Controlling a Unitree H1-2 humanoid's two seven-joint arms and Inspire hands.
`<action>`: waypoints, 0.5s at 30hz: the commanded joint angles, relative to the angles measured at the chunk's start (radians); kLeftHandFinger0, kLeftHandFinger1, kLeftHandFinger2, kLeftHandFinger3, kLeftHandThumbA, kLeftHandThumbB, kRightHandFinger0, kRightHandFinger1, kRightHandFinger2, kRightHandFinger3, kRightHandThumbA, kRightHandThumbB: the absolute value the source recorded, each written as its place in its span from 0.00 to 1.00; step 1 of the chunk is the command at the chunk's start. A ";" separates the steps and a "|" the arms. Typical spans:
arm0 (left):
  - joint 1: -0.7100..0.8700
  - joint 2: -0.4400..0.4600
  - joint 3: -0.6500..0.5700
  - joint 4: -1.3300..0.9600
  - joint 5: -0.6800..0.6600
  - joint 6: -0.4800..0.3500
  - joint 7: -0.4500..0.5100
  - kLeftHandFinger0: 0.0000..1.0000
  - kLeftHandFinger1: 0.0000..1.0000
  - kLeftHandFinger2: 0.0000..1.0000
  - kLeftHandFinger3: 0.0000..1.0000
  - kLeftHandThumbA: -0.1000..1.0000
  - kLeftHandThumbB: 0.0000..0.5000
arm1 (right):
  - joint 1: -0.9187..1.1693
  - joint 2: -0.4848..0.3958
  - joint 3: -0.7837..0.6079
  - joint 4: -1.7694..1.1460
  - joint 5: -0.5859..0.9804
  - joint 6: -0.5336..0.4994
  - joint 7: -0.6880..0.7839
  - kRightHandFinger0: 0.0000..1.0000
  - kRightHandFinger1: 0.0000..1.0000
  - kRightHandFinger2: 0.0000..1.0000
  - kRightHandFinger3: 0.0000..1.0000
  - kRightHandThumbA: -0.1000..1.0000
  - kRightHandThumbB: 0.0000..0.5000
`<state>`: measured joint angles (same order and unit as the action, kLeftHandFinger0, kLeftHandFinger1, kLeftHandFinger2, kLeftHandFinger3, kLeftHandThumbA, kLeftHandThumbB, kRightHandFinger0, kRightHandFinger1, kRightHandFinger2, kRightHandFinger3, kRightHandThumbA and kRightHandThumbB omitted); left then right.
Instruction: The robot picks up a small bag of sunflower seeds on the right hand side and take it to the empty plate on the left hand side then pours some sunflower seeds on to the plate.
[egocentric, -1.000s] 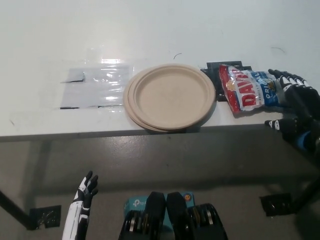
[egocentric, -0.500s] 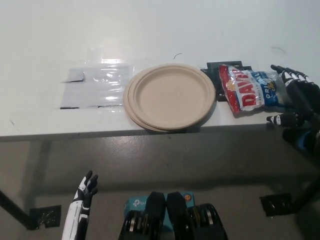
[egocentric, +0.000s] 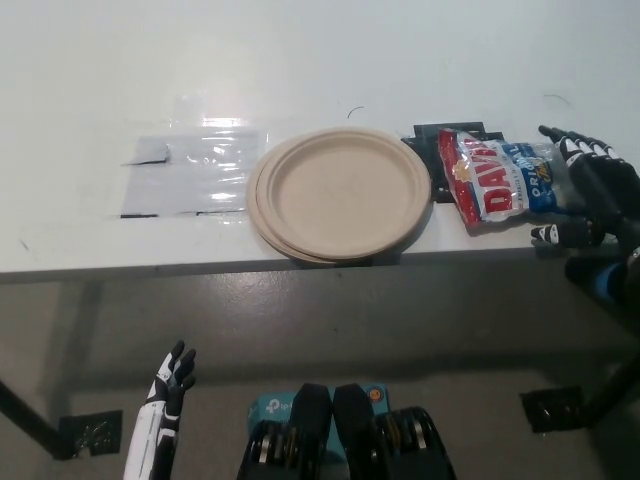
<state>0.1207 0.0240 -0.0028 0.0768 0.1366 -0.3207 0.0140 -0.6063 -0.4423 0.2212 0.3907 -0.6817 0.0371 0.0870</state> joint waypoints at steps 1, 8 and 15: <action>-0.004 0.007 -0.001 -0.015 0.006 -0.041 0.013 1.00 1.00 1.00 1.00 1.00 0.00 | -0.070 -0.007 0.006 0.029 -0.005 -0.011 -0.028 1.00 1.00 1.00 1.00 1.00 0.73; -0.003 0.009 -0.001 -0.019 0.006 -0.040 0.011 1.00 1.00 1.00 1.00 1.00 0.00 | -0.094 -0.001 0.026 0.072 -0.005 -0.004 -0.025 1.00 1.00 1.00 1.00 1.00 0.69; -0.007 0.012 0.000 -0.013 0.005 -0.045 0.010 1.00 1.00 1.00 1.00 1.00 0.00 | -0.115 0.000 0.041 0.119 -0.011 -0.016 -0.036 1.00 1.00 1.00 1.00 1.00 0.71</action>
<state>0.1205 0.0258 -0.0028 0.0770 0.1400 -0.3225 0.0139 -0.6602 -0.4313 0.2588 0.4993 -0.6867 0.0366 0.0842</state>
